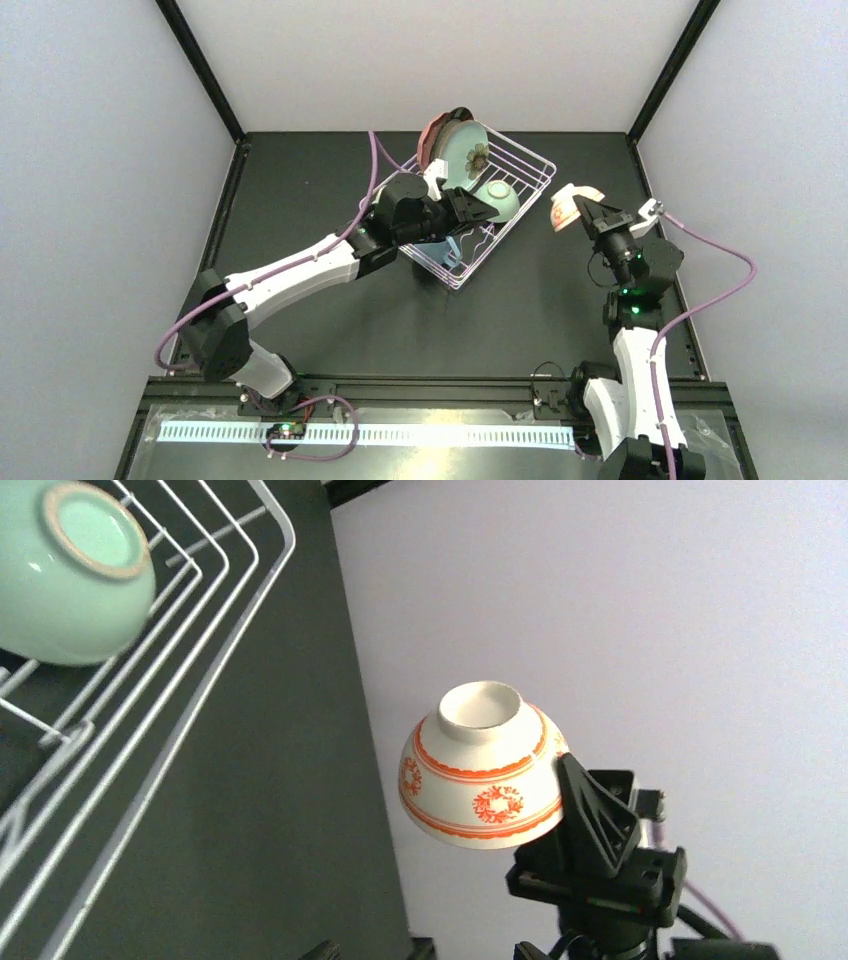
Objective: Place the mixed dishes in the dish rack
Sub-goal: Pass from the right arm to the left
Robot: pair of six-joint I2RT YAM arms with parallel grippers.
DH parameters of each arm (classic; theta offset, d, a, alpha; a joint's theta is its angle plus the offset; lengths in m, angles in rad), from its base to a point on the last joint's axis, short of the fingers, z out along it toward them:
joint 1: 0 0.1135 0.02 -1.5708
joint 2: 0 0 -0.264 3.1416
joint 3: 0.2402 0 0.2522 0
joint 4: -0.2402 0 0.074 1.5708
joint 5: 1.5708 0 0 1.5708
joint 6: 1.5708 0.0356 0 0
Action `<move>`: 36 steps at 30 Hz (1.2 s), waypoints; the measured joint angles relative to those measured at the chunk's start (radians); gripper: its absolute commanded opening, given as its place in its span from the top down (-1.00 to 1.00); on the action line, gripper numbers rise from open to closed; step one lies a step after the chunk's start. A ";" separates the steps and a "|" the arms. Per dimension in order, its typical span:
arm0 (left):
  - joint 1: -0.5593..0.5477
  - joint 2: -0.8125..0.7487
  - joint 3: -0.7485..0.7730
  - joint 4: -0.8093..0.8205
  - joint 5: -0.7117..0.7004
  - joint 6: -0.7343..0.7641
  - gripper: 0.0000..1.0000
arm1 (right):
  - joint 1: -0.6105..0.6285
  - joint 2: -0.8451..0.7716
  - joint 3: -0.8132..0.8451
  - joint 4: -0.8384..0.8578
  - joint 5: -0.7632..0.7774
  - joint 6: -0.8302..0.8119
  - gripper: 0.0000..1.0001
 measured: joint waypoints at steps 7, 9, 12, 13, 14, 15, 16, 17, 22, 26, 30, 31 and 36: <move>0.008 0.063 0.000 0.109 0.074 -0.193 -0.98 | 0.064 0.032 -0.051 0.291 0.053 0.190 1.00; 0.011 0.084 0.000 0.156 0.096 -0.254 -0.98 | 0.092 0.067 -0.049 0.378 0.076 0.228 1.00; 0.014 0.117 0.006 0.201 0.126 -0.326 -0.98 | 0.124 0.125 -0.046 0.491 0.100 0.275 1.00; 0.015 0.133 0.014 0.213 0.138 -0.351 -0.98 | 0.130 0.145 -0.045 0.526 0.106 0.293 1.00; 0.015 0.148 0.023 0.223 0.147 -0.376 -0.98 | 0.135 0.167 -0.044 0.568 0.110 0.308 1.00; 0.015 0.161 0.032 0.237 0.155 -0.404 -0.98 | 0.138 0.188 -0.043 0.607 0.114 0.324 1.00; 0.016 0.170 0.040 0.251 0.164 -0.433 -0.98 | 0.140 0.211 -0.043 0.650 0.117 0.342 1.00; 0.017 0.177 0.043 0.268 0.169 -0.461 -0.98 | 0.143 0.235 -0.043 0.695 0.124 0.359 1.00; 0.021 0.200 0.055 0.365 0.185 -0.615 -0.98 | 0.162 0.318 -0.040 0.852 0.143 0.434 1.00; 0.021 0.218 0.056 0.422 0.184 -0.707 -0.98 | 0.166 0.388 -0.022 0.980 0.151 0.499 1.00; 0.026 0.240 0.056 0.475 0.183 -0.780 -0.98 | 0.167 0.454 0.018 1.054 0.151 0.550 1.00; 0.028 0.244 0.056 0.484 0.183 -0.792 -0.98 | 0.168 0.463 0.023 1.063 0.152 0.562 1.00; 0.048 0.286 0.074 0.542 0.182 -0.834 -0.98 | 0.171 0.489 0.026 1.093 0.160 0.622 1.00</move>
